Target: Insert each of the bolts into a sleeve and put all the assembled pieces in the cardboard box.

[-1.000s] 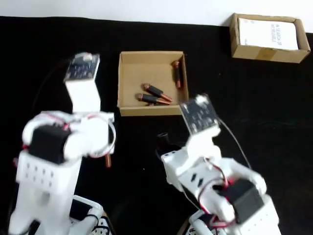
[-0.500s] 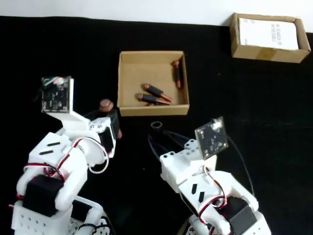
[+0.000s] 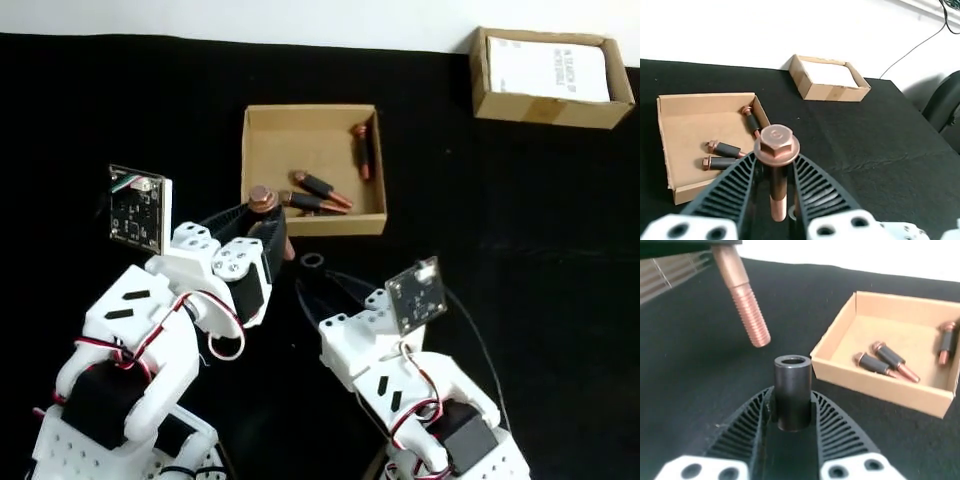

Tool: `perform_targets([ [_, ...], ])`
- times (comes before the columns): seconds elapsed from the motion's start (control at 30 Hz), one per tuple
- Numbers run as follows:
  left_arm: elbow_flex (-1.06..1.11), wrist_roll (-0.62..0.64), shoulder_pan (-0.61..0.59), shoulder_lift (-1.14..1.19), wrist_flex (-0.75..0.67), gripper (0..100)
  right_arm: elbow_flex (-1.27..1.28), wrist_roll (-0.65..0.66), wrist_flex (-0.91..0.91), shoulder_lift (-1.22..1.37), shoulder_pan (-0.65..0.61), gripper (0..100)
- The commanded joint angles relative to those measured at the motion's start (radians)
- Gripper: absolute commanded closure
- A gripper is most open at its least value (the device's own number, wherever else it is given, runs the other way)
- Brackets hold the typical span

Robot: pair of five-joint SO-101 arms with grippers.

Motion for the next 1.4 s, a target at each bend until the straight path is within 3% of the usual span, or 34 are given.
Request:
perform_targets([
  [0.0,0.025,-0.002,0.008,-0.001,-0.091,99,0.051,0.084,-0.056,-0.045,-0.005,99.1],
  [0.2,0.041,-0.005,0.013,0.025,-0.152,99,0.094,0.118,-0.064,-0.111,-0.005,99.1],
  [1.37,0.12,0.0,0.065,0.031,-0.075,99,0.094,0.12,-0.061,-0.113,-0.004,99.1],
])
